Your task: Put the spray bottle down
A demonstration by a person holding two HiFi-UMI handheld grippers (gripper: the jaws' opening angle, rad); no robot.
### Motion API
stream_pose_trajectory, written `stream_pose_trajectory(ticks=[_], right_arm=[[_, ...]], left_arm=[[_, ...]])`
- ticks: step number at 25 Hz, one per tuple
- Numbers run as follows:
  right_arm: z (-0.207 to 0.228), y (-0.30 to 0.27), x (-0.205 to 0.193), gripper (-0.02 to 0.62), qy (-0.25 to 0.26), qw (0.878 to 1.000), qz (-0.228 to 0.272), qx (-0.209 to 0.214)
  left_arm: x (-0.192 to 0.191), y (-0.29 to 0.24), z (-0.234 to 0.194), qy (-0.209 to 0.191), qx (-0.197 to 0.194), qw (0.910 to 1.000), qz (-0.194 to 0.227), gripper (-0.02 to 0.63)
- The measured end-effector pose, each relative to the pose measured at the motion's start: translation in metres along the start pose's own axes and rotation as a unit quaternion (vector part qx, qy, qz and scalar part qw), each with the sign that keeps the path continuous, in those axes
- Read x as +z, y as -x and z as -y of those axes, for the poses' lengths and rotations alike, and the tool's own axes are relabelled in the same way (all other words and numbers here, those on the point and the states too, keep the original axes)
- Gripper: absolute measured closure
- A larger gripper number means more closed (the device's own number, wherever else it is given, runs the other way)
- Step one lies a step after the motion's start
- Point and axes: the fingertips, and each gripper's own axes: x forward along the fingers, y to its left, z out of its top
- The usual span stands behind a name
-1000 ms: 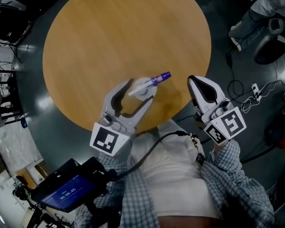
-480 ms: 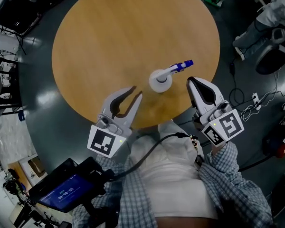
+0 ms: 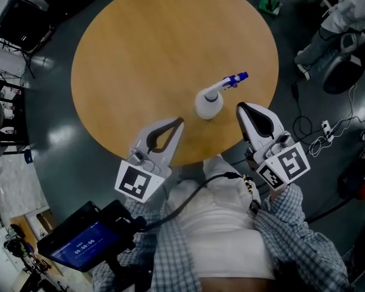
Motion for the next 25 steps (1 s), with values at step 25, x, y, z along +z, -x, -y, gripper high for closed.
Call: stream_pose_trajectory(ticks=[25], right_arm=[[-0.0027, -0.0062, 0.0011, 0.591, 0.018, 1.000, 0.006, 0.006]], left_arm=[[0.0029, -0.0062, -0.0034, -0.001, -0.004, 1.0000, 0.008, 0.604]])
